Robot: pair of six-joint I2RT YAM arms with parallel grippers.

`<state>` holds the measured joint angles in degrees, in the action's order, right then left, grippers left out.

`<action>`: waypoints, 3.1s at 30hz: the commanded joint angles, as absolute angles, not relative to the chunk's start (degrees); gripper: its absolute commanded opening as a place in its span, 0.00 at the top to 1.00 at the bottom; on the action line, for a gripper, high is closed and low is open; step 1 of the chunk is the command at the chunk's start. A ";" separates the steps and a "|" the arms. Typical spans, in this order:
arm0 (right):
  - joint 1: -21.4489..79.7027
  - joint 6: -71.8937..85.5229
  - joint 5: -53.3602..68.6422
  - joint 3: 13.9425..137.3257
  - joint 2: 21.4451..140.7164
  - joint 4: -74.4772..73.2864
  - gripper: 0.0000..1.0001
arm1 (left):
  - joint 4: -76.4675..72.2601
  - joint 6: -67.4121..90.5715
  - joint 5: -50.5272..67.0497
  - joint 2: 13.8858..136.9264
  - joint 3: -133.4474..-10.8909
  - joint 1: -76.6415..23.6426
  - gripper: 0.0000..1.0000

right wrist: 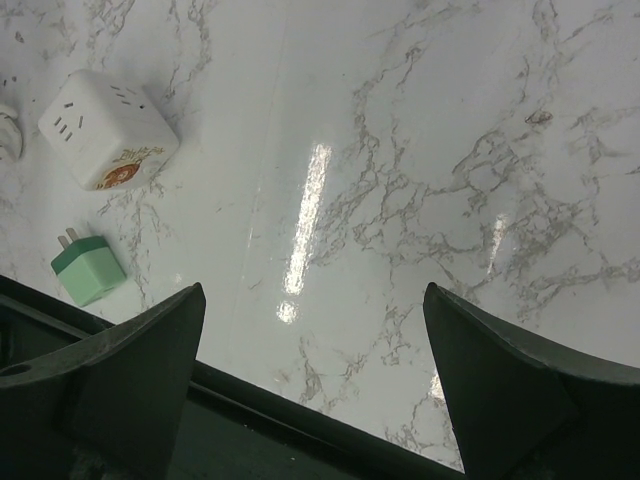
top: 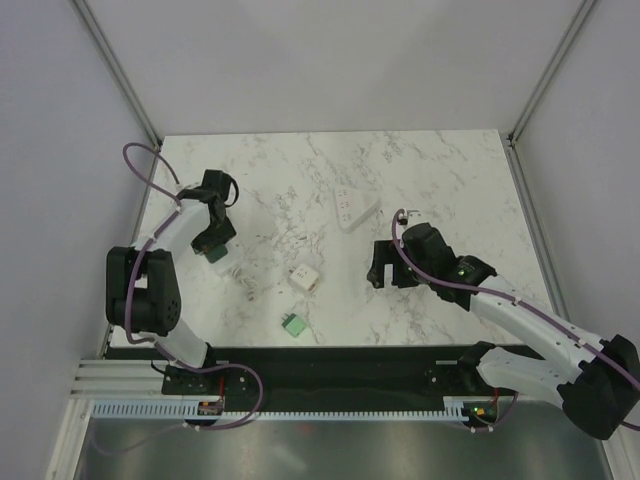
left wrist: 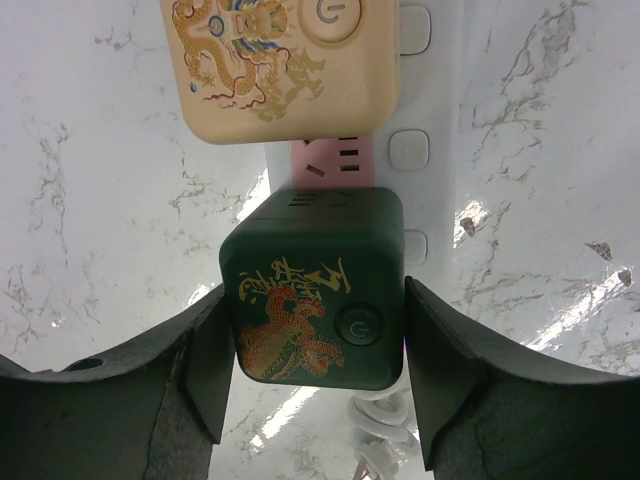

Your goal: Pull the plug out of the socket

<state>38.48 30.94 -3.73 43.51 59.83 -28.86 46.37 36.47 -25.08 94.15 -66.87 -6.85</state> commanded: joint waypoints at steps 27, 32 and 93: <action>40.34 45.78 31.99 67.21 105.35 15.64 0.05 | 33.58 21.01 -5.54 74.53 -53.18 -15.38 0.98; 42.09 43.60 31.21 77.85 113.63 9.95 0.07 | 32.70 20.65 -4.66 74.36 -52.91 -15.38 0.98; 47.29 55.46 19.43 79.54 131.31 20.57 1.00 | 31.03 24.17 7.99 68.21 -55.19 -12.48 0.98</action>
